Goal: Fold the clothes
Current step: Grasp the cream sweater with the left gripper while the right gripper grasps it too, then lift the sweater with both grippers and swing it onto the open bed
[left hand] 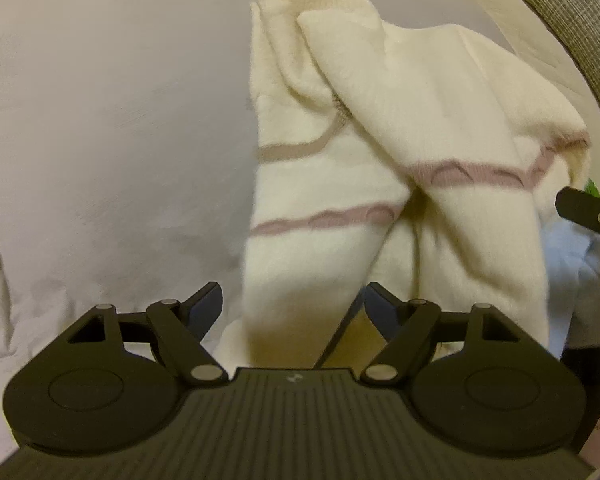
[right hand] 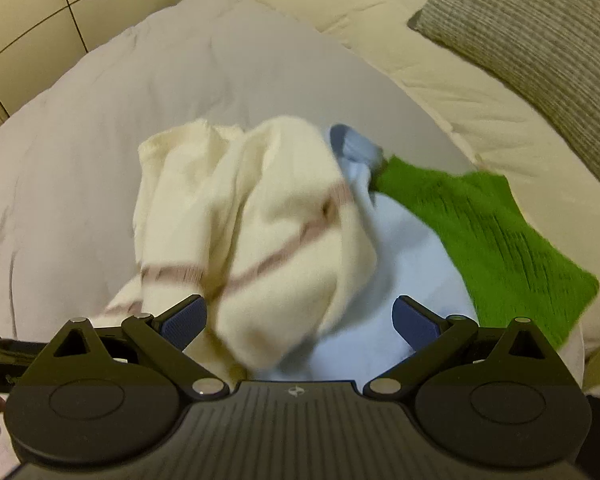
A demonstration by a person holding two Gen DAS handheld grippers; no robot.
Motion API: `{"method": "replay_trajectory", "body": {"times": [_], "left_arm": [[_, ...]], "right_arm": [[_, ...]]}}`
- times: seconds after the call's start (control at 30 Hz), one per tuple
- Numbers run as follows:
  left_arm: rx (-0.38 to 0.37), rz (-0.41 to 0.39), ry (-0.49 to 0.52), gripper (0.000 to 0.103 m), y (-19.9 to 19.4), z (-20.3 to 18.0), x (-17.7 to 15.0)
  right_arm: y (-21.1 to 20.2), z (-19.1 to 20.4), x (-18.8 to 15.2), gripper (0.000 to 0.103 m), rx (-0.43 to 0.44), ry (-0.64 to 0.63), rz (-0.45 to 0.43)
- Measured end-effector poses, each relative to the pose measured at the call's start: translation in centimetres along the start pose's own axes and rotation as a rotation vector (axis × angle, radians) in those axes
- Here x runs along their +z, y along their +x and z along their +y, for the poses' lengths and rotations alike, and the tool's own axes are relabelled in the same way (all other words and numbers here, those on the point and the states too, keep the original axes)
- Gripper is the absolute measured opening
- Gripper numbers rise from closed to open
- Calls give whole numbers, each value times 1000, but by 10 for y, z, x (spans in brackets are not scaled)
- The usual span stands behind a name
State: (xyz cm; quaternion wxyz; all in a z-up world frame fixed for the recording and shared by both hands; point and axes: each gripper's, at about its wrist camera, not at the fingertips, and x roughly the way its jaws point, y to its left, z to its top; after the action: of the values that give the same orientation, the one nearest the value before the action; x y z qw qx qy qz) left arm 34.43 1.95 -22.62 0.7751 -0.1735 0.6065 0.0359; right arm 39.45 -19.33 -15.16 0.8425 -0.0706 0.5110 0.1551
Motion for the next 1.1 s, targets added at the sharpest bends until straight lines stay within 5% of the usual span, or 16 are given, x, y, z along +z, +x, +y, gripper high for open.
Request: {"method": "replay_trajectory", "body": {"times": [0.3, 0.37, 0.5, 0.53, 0.67, 0.73, 0.93, 1.1], "left_arm": [[-58, 39, -71, 75, 47, 3, 21], [-72, 50, -81, 72, 57, 3, 24], [-130, 37, -102, 20, 61, 4, 24], [-129, 15, -103, 18, 57, 3, 24], [-90, -121, -71, 16, 22, 6, 19], [-86, -187, -69, 16, -4, 15, 16], [3, -403, -122, 15, -97, 56, -8], [82, -529, -206, 15, -168, 100, -60]], "right_arm": [[42, -7, 21, 100, 6, -16, 37], [51, -8, 25, 91, 8, -20, 46], [47, -8, 29, 66, 36, -25, 18], [42, -8, 30, 59, 46, -25, 3], [23, -7, 33, 24, 88, -26, -55], [13, -6, 34, 15, 110, -27, -85], [-19, -2, 39, 14, 178, -35, -176], [-67, 33, 34, 14, 322, -82, -256]]}}
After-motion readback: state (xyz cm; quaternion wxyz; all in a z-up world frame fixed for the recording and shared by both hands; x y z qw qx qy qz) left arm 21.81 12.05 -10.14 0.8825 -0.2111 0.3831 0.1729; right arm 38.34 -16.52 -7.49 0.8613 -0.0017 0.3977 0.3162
